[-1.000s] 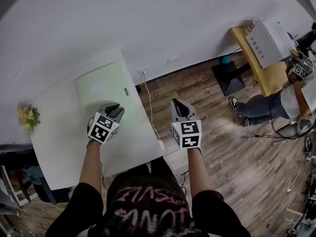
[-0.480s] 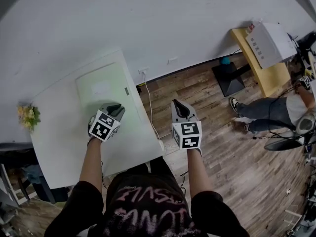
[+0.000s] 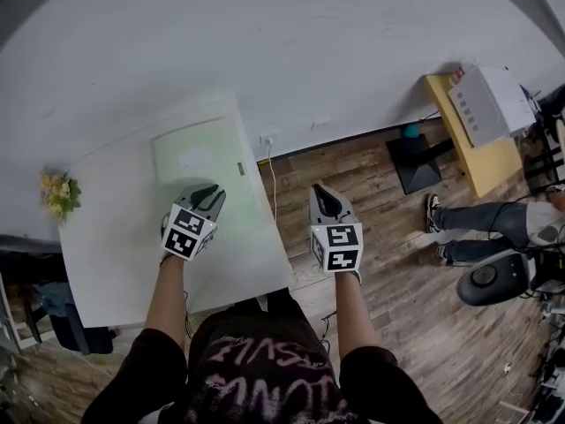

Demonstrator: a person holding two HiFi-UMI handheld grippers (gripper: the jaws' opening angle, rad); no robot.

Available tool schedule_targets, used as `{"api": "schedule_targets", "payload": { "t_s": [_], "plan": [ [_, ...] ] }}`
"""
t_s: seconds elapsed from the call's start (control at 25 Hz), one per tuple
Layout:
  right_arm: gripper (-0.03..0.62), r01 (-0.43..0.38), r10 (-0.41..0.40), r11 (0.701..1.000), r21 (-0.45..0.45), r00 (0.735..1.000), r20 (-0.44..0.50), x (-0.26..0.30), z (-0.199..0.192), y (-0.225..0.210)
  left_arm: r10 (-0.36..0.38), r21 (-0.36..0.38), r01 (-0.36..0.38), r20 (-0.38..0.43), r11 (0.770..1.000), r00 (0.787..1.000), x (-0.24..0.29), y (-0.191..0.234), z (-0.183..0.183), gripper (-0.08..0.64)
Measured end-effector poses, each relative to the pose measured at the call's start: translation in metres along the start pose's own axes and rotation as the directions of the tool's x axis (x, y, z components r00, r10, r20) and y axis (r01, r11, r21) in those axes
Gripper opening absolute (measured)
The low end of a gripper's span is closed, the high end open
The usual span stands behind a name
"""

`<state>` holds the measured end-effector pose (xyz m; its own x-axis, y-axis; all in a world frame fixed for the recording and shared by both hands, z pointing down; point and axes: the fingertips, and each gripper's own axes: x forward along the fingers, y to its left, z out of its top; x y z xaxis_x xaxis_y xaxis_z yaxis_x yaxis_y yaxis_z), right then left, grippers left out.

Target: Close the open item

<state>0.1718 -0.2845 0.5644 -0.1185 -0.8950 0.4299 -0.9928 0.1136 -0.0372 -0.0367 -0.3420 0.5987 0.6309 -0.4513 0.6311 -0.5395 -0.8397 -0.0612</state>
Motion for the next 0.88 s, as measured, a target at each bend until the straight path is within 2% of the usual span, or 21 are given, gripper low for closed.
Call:
{"api": "schedule_targets", "payload": {
  "t_s": [0.2, 0.44, 0.68, 0.88],
  "plan": [
    [0.026, -0.063, 0.064, 0.997, -0.036, 0.998, 0.022, 0.013, 0.019, 0.029, 0.083, -0.057, -0.079, 0.078, 0.995, 0.993, -0.032, 0.02, 0.003, 0.073],
    [0.027, -0.153, 0.157, 0.984, -0.09, 0.987, 0.037, 0.034, 0.041, 0.075, 0.232, -0.133, -0.215, 0.128, 0.968, 0.964, -0.086, 0.056, -0.006, 0.051],
    [0.026, -0.232, 0.241, 0.962, -0.144, 0.969, 0.048, 0.047, 0.06, 0.127, 0.354, -0.216, -0.317, 0.164, 0.923, 0.921, -0.139, 0.083, -0.021, 0.029],
    [0.026, -0.278, 0.291, 0.944, -0.175, 0.955, 0.055, 0.05, 0.075, 0.158, 0.457, -0.314, -0.386, 0.193, 0.867, 0.868, -0.179, 0.098, -0.028, 0.015]
  ]
}}
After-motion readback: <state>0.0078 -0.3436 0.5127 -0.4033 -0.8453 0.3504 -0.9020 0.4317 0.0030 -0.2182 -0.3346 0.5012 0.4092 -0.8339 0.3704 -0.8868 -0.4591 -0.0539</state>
